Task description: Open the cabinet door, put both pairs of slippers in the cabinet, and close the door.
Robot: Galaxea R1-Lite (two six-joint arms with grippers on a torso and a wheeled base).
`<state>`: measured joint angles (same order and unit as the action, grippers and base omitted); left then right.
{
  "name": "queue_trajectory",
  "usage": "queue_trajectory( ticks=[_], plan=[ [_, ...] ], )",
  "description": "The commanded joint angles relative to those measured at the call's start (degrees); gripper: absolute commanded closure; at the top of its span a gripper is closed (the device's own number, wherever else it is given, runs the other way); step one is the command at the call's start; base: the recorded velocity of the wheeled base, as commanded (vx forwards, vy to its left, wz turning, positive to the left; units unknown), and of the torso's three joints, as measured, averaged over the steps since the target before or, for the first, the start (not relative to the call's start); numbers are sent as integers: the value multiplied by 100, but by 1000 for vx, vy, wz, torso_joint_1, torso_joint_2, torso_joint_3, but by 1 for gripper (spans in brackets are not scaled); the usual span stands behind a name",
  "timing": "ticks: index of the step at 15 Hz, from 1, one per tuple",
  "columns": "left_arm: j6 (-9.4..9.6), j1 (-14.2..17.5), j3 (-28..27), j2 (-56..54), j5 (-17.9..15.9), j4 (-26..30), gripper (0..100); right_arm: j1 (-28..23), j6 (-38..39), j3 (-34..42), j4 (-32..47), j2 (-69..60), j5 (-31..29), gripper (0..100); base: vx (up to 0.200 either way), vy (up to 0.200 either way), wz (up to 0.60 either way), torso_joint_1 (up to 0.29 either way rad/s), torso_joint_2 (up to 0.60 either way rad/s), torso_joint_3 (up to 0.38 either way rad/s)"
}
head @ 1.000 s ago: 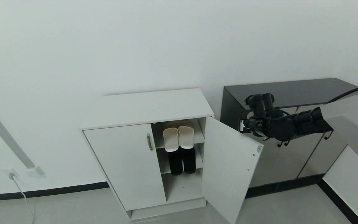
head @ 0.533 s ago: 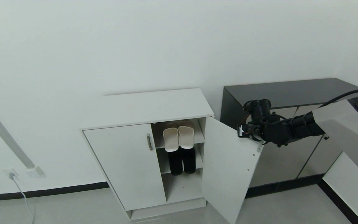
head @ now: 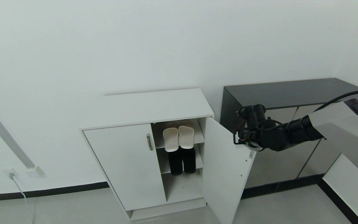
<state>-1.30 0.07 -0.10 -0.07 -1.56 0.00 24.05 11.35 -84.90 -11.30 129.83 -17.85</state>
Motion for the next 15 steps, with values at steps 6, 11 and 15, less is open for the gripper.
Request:
queue_trajectory(
  ticks=[6, 11, 15],
  plan=[
    [-1, 1, 1, 7, -2, 0, 100, 873, -1, 940, -601, -292, -26, 100, 0, 0, 0, 0, 0, 0],
    [-1, 1, 1, 7, -2, 0, 100, 1453, 78, 1107, -935, -300, -17, 100, 0, 0, 0, 0, 0, 0],
    [-1, 1, 1, 7, -2, 0, 100, 1919, 96, 1107, -1085, -300, 18, 100, 0, 0, 0, 0, 0, 0]
  ],
)
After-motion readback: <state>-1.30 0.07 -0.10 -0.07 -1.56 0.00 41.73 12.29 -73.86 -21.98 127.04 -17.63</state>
